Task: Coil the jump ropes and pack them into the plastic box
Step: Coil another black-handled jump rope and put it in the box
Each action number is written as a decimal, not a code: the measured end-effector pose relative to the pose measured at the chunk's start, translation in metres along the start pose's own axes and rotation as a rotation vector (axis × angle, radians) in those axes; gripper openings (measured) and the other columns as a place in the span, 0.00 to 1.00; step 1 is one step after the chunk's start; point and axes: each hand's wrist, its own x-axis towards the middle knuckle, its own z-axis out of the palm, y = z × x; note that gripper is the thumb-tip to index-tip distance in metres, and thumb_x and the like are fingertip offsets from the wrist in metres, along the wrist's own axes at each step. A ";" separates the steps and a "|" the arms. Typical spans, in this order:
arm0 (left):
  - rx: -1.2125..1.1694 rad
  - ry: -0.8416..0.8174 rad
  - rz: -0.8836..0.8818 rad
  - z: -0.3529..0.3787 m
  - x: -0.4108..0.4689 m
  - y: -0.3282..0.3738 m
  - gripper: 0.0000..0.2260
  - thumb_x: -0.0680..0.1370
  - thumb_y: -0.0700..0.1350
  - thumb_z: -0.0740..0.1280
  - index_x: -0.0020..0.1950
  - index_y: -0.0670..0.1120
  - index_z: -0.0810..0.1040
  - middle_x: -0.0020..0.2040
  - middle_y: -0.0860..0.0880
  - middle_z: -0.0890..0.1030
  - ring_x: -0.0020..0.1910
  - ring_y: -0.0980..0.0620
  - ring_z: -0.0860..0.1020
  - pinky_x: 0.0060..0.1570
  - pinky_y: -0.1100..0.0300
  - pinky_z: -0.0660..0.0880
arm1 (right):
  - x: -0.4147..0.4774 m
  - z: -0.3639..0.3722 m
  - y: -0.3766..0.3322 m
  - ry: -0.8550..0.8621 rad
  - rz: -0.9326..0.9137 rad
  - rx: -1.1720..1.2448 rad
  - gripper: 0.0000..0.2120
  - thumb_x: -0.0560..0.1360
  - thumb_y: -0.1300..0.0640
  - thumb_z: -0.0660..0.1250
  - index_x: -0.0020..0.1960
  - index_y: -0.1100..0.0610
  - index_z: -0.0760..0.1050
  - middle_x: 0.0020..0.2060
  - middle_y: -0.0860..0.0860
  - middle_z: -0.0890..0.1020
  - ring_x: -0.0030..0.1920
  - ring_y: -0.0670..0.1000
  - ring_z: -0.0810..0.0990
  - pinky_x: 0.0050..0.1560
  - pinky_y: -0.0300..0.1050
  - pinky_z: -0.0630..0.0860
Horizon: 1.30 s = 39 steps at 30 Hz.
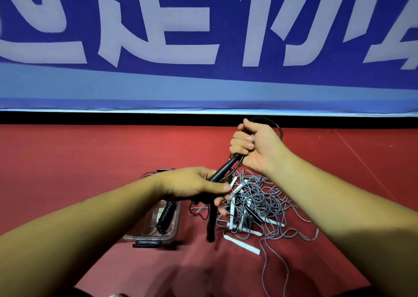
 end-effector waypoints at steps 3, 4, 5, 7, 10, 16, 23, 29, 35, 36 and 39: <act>-0.057 0.092 0.051 0.000 -0.001 0.007 0.09 0.81 0.48 0.64 0.41 0.48 0.71 0.31 0.49 0.70 0.36 0.45 0.80 0.43 0.54 0.75 | 0.002 -0.005 -0.006 0.171 -0.106 -0.125 0.15 0.83 0.56 0.53 0.41 0.61 0.69 0.23 0.52 0.68 0.22 0.48 0.68 0.25 0.40 0.69; -0.075 0.135 0.072 0.000 -0.001 0.010 0.09 0.80 0.49 0.64 0.42 0.48 0.69 0.31 0.50 0.69 0.33 0.47 0.78 0.39 0.58 0.74 | 0.002 -0.009 -0.008 0.226 -0.125 -0.188 0.15 0.83 0.57 0.53 0.43 0.63 0.70 0.26 0.54 0.72 0.26 0.50 0.73 0.29 0.43 0.74; -0.094 0.188 0.084 0.000 0.000 0.012 0.09 0.79 0.49 0.64 0.45 0.46 0.68 0.30 0.51 0.68 0.31 0.48 0.76 0.37 0.60 0.72 | 0.003 -0.013 -0.010 0.270 -0.117 -0.226 0.15 0.84 0.57 0.53 0.45 0.65 0.71 0.30 0.57 0.74 0.29 0.53 0.76 0.31 0.46 0.77; -0.159 0.288 0.099 0.000 0.002 0.017 0.11 0.79 0.49 0.64 0.51 0.43 0.67 0.30 0.51 0.70 0.31 0.48 0.75 0.38 0.60 0.72 | 0.002 -0.023 -0.012 0.325 -0.026 -0.275 0.16 0.84 0.55 0.54 0.48 0.67 0.71 0.34 0.60 0.77 0.33 0.56 0.79 0.30 0.46 0.80; -0.174 0.406 0.126 -0.002 0.002 0.024 0.06 0.82 0.46 0.61 0.51 0.43 0.69 0.35 0.46 0.76 0.37 0.44 0.79 0.44 0.54 0.76 | 0.001 -0.033 -0.013 0.375 0.116 -0.452 0.17 0.83 0.51 0.56 0.50 0.64 0.72 0.28 0.53 0.74 0.28 0.50 0.73 0.26 0.39 0.75; -0.131 0.655 0.123 -0.019 -0.007 0.032 0.06 0.83 0.45 0.62 0.49 0.45 0.70 0.30 0.49 0.69 0.22 0.51 0.69 0.25 0.62 0.67 | 0.000 -0.038 -0.009 0.303 0.138 -1.029 0.16 0.82 0.51 0.60 0.42 0.62 0.74 0.25 0.50 0.66 0.22 0.47 0.62 0.23 0.39 0.60; -0.080 0.495 0.167 -0.025 -0.022 0.052 0.09 0.83 0.49 0.59 0.50 0.44 0.69 0.28 0.50 0.61 0.23 0.56 0.56 0.25 0.63 0.50 | 0.002 -0.041 -0.008 0.467 -0.136 -1.881 0.26 0.74 0.56 0.69 0.68 0.62 0.66 0.60 0.59 0.71 0.57 0.59 0.76 0.57 0.45 0.73; -0.272 0.393 0.288 -0.022 -0.022 0.054 0.10 0.80 0.49 0.61 0.41 0.49 0.66 0.28 0.51 0.57 0.22 0.56 0.54 0.21 0.66 0.53 | -0.005 -0.011 0.010 -0.163 -0.363 -1.351 0.05 0.81 0.58 0.62 0.48 0.57 0.76 0.42 0.56 0.84 0.46 0.55 0.81 0.60 0.57 0.74; -0.776 0.715 0.554 -0.045 -0.031 0.068 0.13 0.82 0.44 0.60 0.39 0.50 0.61 0.25 0.54 0.60 0.20 0.58 0.59 0.21 0.66 0.58 | -0.007 -0.034 0.011 -0.172 -0.095 -1.411 0.12 0.83 0.58 0.57 0.49 0.63 0.76 0.29 0.52 0.76 0.31 0.52 0.80 0.37 0.46 0.76; -0.774 0.752 0.513 -0.047 -0.034 0.066 0.13 0.82 0.43 0.60 0.39 0.50 0.61 0.26 0.53 0.62 0.21 0.57 0.61 0.22 0.66 0.59 | -0.007 -0.036 0.010 -0.158 -0.096 -1.433 0.12 0.83 0.58 0.57 0.49 0.62 0.77 0.28 0.51 0.74 0.27 0.49 0.77 0.33 0.42 0.74; -0.741 0.758 0.327 -0.043 -0.034 0.060 0.12 0.82 0.42 0.60 0.39 0.48 0.64 0.28 0.51 0.67 0.23 0.54 0.69 0.21 0.66 0.63 | -0.008 -0.031 0.008 -0.162 -0.113 -1.421 0.14 0.83 0.56 0.58 0.47 0.61 0.79 0.24 0.47 0.69 0.23 0.45 0.65 0.27 0.37 0.65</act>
